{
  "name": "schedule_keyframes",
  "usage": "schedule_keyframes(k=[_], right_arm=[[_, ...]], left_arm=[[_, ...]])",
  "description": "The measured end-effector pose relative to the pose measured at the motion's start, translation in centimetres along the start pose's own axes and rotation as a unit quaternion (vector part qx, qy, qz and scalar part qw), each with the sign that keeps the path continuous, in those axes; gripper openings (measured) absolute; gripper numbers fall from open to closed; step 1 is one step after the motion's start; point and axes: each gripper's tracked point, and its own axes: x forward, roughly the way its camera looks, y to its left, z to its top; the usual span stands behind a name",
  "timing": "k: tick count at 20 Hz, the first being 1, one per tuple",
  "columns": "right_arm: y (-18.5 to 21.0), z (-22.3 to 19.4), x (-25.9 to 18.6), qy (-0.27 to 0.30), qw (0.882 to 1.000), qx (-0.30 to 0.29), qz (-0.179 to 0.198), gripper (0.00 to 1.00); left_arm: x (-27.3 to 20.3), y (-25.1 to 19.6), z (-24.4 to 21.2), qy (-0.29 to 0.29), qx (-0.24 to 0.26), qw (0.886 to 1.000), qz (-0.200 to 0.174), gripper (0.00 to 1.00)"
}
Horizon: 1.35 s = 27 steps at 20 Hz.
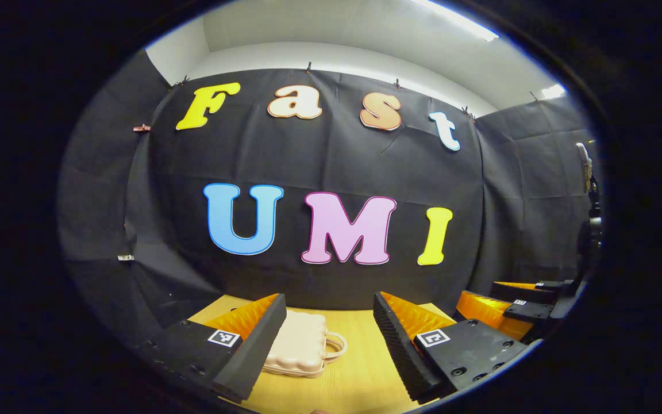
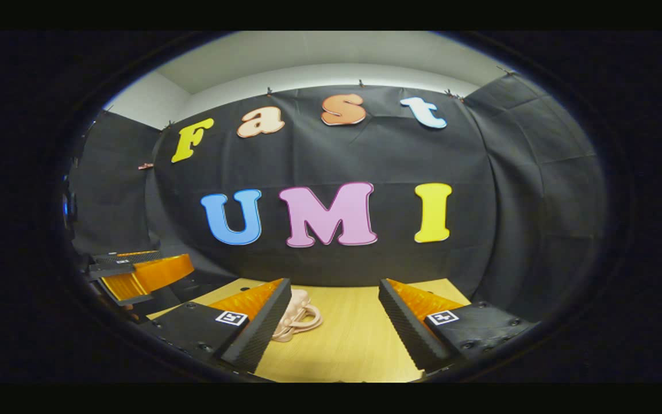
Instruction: First open the suitcase, pack the skin care products into it, and then close the suitcase.
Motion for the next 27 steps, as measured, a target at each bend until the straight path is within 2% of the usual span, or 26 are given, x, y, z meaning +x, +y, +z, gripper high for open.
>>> schedule_keyframes(k=[2, 3, 5, 6, 7, 11, 17, 18, 26, 27], right_arm=[[0.7, 0.3, -0.5, -0.002, 1.0, 0.004, 0.001, 0.97], [1.3, 0.7, -0.6, -0.004, 1.0, 0.01, 0.004, 0.97], [2.0, 1.2, -0.7, -0.009, 1.0, 0.012, 0.009, 0.97], [2.0, 1.5, -0.6, -0.014, 1.0, 0.009, 0.011, 0.97], [2.2, 1.8, -0.4, -0.014, 1.0, 0.006, 0.012, 0.97], [3.6, 2.8, 0.2, -0.027, 0.999, -0.003, 0.031, 0.97], [3.9, 2.8, -0.2, -0.035, 0.999, -0.004, 0.038, 0.95], [3.9, 2.8, -0.3, -0.035, 0.999, -0.006, 0.039, 1.0], [4.3, 2.7, -0.9, -0.034, 0.999, -0.012, 0.041, 0.97], [4.4, 2.6, -1.0, -0.034, 0.998, -0.014, 0.041, 0.97]], left_arm=[[-1.7, 0.8, -0.4, 0.0, -0.005, 1.0, 0.0, 0.92], [-2.2, 1.5, -0.2, -0.003, -0.002, 1.0, 0.006, 0.96], [-2.8, 2.7, 0.5, -0.008, -0.002, 1.0, 0.018, 0.96], [-3.1, 3.2, 0.8, -0.01, -0.007, 1.0, 0.023, 0.92], [-3.2, 3.6, 1.2, -0.012, -0.012, 0.999, 0.029, 0.96], [-3.5, 5.2, 2.2, -0.03, -0.019, 0.998, 0.052, 0.96], [-4.0, 4.9, 2.2, -0.034, -0.022, 0.998, 0.051, 0.96], [-4.1, 4.7, 2.1, -0.032, -0.022, 0.998, 0.048, 0.96], [-4.4, 4.0, 2.5, -0.04, 0.0, 0.999, 0.034, 0.96], [-4.5, 4.0, 2.5, -0.041, 0.0, 0.999, 0.033, 0.92]])
